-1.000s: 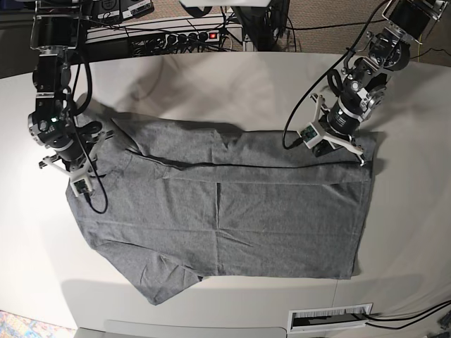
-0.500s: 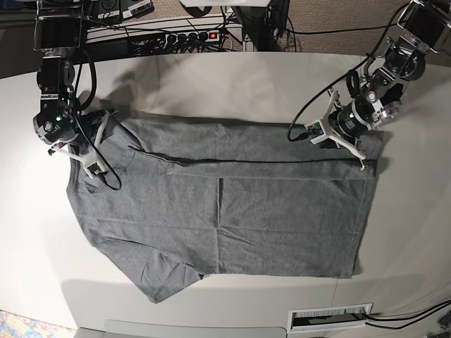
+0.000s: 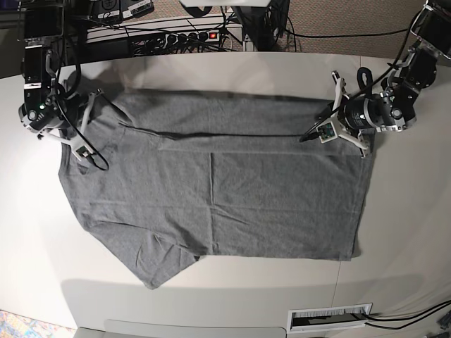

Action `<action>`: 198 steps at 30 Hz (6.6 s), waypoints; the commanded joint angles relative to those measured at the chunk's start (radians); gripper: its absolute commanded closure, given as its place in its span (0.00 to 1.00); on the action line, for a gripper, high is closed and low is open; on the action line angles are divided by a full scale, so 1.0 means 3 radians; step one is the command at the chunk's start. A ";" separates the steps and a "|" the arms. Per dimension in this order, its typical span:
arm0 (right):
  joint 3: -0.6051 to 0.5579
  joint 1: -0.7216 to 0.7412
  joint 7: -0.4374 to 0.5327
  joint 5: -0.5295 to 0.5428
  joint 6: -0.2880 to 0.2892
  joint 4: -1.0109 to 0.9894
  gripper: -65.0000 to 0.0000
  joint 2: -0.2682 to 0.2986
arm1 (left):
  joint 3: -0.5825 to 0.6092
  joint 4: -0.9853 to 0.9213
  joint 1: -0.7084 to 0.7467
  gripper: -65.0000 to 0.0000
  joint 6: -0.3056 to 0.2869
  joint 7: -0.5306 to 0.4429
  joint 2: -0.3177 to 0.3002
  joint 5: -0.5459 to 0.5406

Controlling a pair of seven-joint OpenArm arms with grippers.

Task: Fold the T-shirt properly
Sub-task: 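Lower the folded shoulder edge onto the shirt and release both grippers, then move the left gripper to the hem corner beside it and grasp, then move the right gripper to the hem corner beside it and grasp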

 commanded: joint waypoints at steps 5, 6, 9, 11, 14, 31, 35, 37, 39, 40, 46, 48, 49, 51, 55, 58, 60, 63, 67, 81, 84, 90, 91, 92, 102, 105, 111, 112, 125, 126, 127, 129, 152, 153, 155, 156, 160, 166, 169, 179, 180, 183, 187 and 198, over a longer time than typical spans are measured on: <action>-0.0008 -0.0252 -0.0388 -0.0121 0.0013 -0.0038 1.00 0.0155 | 0.0064 -0.0005 0.0113 1.00 -0.0161 0.0958 -0.0205 -0.0406; -0.0008 -0.0270 -0.0417 -0.0121 0.0013 -0.0037 1.00 0.0154 | 0.0064 0.0020 0.0112 1.00 -0.0161 0.1055 -0.0233 -0.0529; -0.0008 -0.0333 -0.0445 -0.0120 0.0013 0.0009 1.00 0.0155 | 0.0064 0.0128 0.0112 1.00 -0.0161 0.1269 -0.0314 -0.0838; -0.0008 -0.0393 -0.0455 -0.0121 0.0014 0.0080 1.00 0.0155 | 0.0064 0.0209 0.0112 1.00 -0.0161 0.1330 -0.0361 -0.0947; -0.0004 -0.0491 -0.0436 -0.0123 0.0014 0.0220 1.00 0.0156 | 0.0062 0.0309 0.0111 1.00 -0.0161 0.1329 -0.0426 -0.1005; 0.0945 -0.0495 0.0421 -0.0003 0.0005 0.0871 1.00 0.0153 | 0.0031 0.0815 -0.0458 1.00 0.0477 0.0243 -0.0524 0.0225; 0.0998 -0.0493 0.0411 0.0028 0.0005 0.0871 1.00 0.0153 | 0.0031 0.0290 -0.0814 1.00 0.0805 -0.0226 -0.0385 0.0273; 0.0999 -0.0482 0.0423 0.0028 0.0005 0.0871 0.94 0.0142 | 0.0031 -0.0036 -0.1040 1.00 0.0904 -0.0270 -0.0252 0.0267; 0.0999 -0.0441 0.0450 0.0028 0.0004 0.0867 0.80 0.0125 | 0.0031 -0.0375 -0.1265 1.00 0.0961 -0.0348 -0.0116 0.0212; 0.0999 -0.0415 0.0479 0.0027 0.0003 0.0867 0.76 0.0113 | 0.0031 -0.0547 -0.1373 0.99 0.0983 -0.0375 -0.0056 0.0158; 0.0999 -0.0256 0.0510 0.0025 0.0004 0.0867 0.74 0.0079 | 0.0031 -0.1582 -0.1902 0.87 0.0978 -0.0510 0.0306 -0.0043; 0.0999 -0.0224 0.0509 0.0025 0.0004 0.0867 0.74 0.0080 | 0.0031 -0.1888 -0.2014 0.79 0.0969 -0.0650 0.0395 -0.0042; 0.0999 -0.0217 0.0509 0.0024 0.0004 0.0867 0.74 0.0080 | 0.0031 -0.2028 -0.2064 0.74 0.0969 -0.0712 0.0432 -0.0042; 0.0999 -0.0219 0.0509 0.0024 0.0004 0.0866 0.74 0.0079 | 0.0031 -0.2279 -0.2135 0.63 0.0970 -0.0838 0.0486 -0.0042; 0.0999 -0.0217 0.0509 0.0014 0.0004 0.0865 0.74 0.0079 | 0.0032 -0.2663 -0.2228 0.57 0.0968 -0.1039 0.0561 -0.0043; 0.0999 -0.0217 0.0511 0.0015 0.0004 0.0866 0.74 0.0080 | 0.0031 -0.2825 -0.2262 0.57 0.0968 -0.1044 0.0640 -0.0043; 0.0999 -0.0216 0.0511 0.0015 0.0003 0.0866 0.74 0.0080 | 0.0031 -0.2897 -0.2262 0.57 0.0968 -0.1077 0.0692 -0.0041; 0.0999 -0.0219 0.0495 0.0017 0.0003 0.0866 0.74 0.0079 | 0.0031 -0.3015 -0.2263 0.57 0.0969 -0.1143 0.0768 -0.0006; 0.0999 -0.0219 0.0453 0.0017 0.0003 0.0866 0.74 0.0080 | 0.0032 -0.3145 -0.2262 0.57 0.0985 -0.1216 0.0858 0.0163; 0.0999 -0.0217 0.0446 0.0027 0.0003 0.0866 0.74 0.0080 | 0.0031 -0.3151 -0.2298 0.57 0.1305 -0.1325 0.0856 0.0336; 0.0999 -0.0217 0.0459 0.0027 0.0003 0.0866 0.74 0.0079 | 0.0031 -0.3152 -0.2286 0.57 0.1249 -0.1280 0.0861 0.0134; 0.0999 -0.0217 0.0445 0.0029 0.0001 0.0866 0.74 0.0079 | 0.0032 -0.3155 -0.2196 0.62 0.1025 -0.1235 0.0916 0.0097; 0.0999 -0.0219 0.0440 0.0029 0.0003 0.0866 0.74 0.0079 | 0.0032 -0.3155 -0.2181 0.64 0.1012 -0.1235 0.0922 0.0097; 0.0999 -0.0219 0.0435 0.0029 0.0003 0.0866 0.74 0.0080 | 0.0032 -0.3155 -0.2168 0.65 0.1002 -0.1235 0.0928 0.0099; 0.0999 -0.0215 0.0607 0.0028 0.0003 0.0866 0.74 0.0080 | 0.0032 -0.3117 -0.2232 1.00 0.0978 -0.1221 0.0870 0.0122; 0.0999 -0.0207 0.0744 0.0027 0.0003 0.0866 0.74 0.0080 | 0.0032 -0.3051 -0.2286 1.00 0.0717 -0.1155 0.0830 0.0118; 0.0999 -0.0045 0.0771 0.0024 0.0003 0.0865 0.74 0.0080 | 0.0032 -0.2703 -0.2298 1.00 0.0446 -0.0821 0.0731 -0.0183; 0.0999 -0.0029 0.0771 0.0025 0.0003 0.0865 0.74 0.0080 | 0.0032 -0.2669 -0.2299 1.00 0.0451 -0.0825 0.0722 -0.0178; 0.0999 -0.0024 0.0666 0.0027 0.0003 0.0865 0.74 0.0079 | 0.0032 -0.2894 -0.2288 0.57 0.1386 -0.1066 0.0713 0.0123; 0.0999 -0.0024 0.0656 0.0027 0.0003 0.0865 0.74 0.0079 | 0.0031 -0.2945 -0.2289 0.57 0.1349 -0.1066 0.0715 0.0071; 0.0999 -0.0024 0.0652 0.0027 0.0003 0.0866 0.74 0.0080 | 0.0032 -0.2997 -0.2289 0.57 0.1291 -0.1069 0.0715 0.0023; 0.0999 -0.0024 0.0632 0.0028 0.0003 0.0865 0.74 0.0079 | 0.0032 -0.3100 -0.2288 0.57 0.1177 -0.1119 0.0715 -0.0006; 0.0999 -0.0024 0.0582 0.0028 0.0003 0.0866 0.74 0.0080 | 0.0032 -0.3279 -0.2290 0.88 0.0692 -0.1217 0.1013 -0.0038; 0.0999 -0.0024 0.0581 0.0028 0.0003 0.0866 0.74 0.0080 | 0.0032 -0.3278 -0.2291 0.95 0.0692 -0.1217 0.1022 -0.0001; 0.0999 -0.0024 0.0585 0.0028 0.0003 0.0866 0.74 0.0080 | 0.0032 -0.3263 -0.2299 1.00 0.0689 -0.1214 0.1020 0.0072; 0.0999 -0.0023 0.0596 0.0027 0.0003 0.0866 0.74 0.0080 | 0.0032 -0.3257 -0.2308 1.00 0.0689 -0.1213 0.1013 0.0123; 0.0999 -0.0023 0.0680 0.0025 0.0003 0.0866 0.74 0.0080 | 0.0032 -0.3171 -0.2346 1.00 0.0629 -0.1151 0.0931 0.0181; 0.0999 0.0001 0.0930 -0.0108 0.0003 0.0858 0.74 0.0080 | 0.0032 -0.2904 -0.2345 1.00 0.0345 -0.0750 0.0708 -0.0284; 0.0999 0.0090 0.1110 -0.0158 0.0003 0.0744 0.74 0.0079 | 0.0032 -0.2803 -0.2345 1.00 0.0209 -0.0608 0.0632 -0.0608; 0.0982 0.0907 0.1221 0.0104 0.0008 -0.0158 0.74 0.0079 | 0.0032 -0.2308 -0.2345 1.00 -0.0019 0.0041 0.0418 -0.1245; 0.0955 0.1006 0.1225 0.0104 0.0008 -0.0258 0.74 0.0079 | 0.0032 -0.2242 -0.2345 1.00 -0.0020 0.0083 0.0390 -0.1266; 0.0777 0.1280 0.1247 0.0102 0.0015 -0.0576 0.74 0.0079 | 0.0032 -0.2071 -0.2345 1.00 -0.0019 0.0159 0.0306 -0.1308; 0.0278 0.1654 0.1431 -0.0060 0.0017 -0.1012 0.74 0.0080 | 0.0032 -0.1914 -0.2345 1.00 -0.0019 0.0205 0.0214 -0.1330; -0.0496 0.2429 0.2172 -0.0963 0.0013 -0.1987 0.62 0.0079 | 0.0032 -0.1834 -0.2345 1.00 -0.0022 0.0431 -0.0018 -0.1591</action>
